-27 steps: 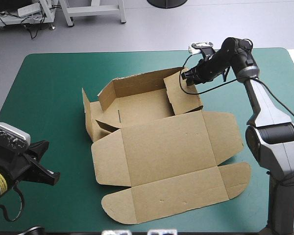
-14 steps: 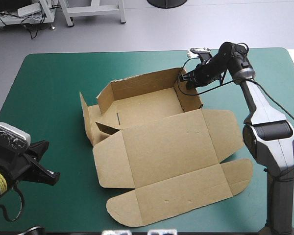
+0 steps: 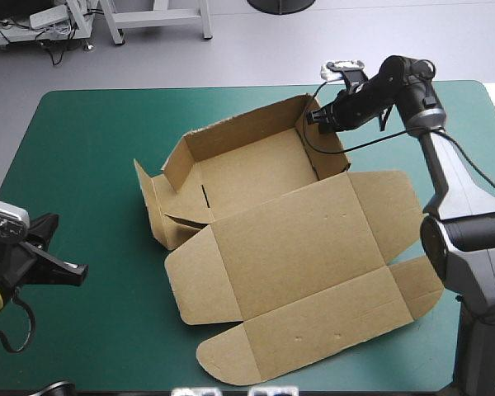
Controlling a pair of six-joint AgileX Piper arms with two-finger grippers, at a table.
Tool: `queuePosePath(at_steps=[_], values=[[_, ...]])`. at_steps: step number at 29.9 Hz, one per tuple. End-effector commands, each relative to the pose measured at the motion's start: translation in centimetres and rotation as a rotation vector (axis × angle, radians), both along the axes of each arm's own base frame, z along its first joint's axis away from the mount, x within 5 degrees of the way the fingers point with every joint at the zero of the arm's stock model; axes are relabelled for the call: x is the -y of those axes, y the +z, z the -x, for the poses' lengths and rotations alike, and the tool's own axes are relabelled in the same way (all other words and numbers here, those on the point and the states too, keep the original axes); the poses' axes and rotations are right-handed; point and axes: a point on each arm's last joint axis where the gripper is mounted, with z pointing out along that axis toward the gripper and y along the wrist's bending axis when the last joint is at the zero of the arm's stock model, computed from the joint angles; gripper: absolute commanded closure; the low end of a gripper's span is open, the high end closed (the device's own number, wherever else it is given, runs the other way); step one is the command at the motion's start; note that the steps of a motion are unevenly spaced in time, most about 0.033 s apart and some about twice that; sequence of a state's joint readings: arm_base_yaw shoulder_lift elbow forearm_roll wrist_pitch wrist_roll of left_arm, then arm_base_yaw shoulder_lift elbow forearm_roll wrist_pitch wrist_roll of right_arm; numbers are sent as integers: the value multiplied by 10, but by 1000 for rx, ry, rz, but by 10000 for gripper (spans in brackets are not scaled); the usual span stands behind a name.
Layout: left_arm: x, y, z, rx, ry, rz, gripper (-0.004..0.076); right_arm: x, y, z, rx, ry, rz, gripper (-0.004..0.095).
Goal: Fold the box
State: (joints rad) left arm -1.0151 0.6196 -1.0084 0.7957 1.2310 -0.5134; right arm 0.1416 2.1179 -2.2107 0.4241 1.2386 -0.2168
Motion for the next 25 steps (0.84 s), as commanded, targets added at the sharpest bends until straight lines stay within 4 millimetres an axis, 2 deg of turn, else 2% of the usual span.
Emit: queuePosePath(at_steps=[1,10,18,21,25], values=[[0,17,-5,146,20,38,727,13,81,42,173,-7,-53,907],[1,27,-7,255,16,68,727,48,173,118,413,-79,-67,907],[12,38,-9,358,-61,179,727,79,232,198,613,-177,-51,908],[25,39,-14,370,-107,172,727,85,248,227,680,-208,-42,908],[54,40,-25,366,-179,194,727,84,263,262,752,-218,-38,908]])
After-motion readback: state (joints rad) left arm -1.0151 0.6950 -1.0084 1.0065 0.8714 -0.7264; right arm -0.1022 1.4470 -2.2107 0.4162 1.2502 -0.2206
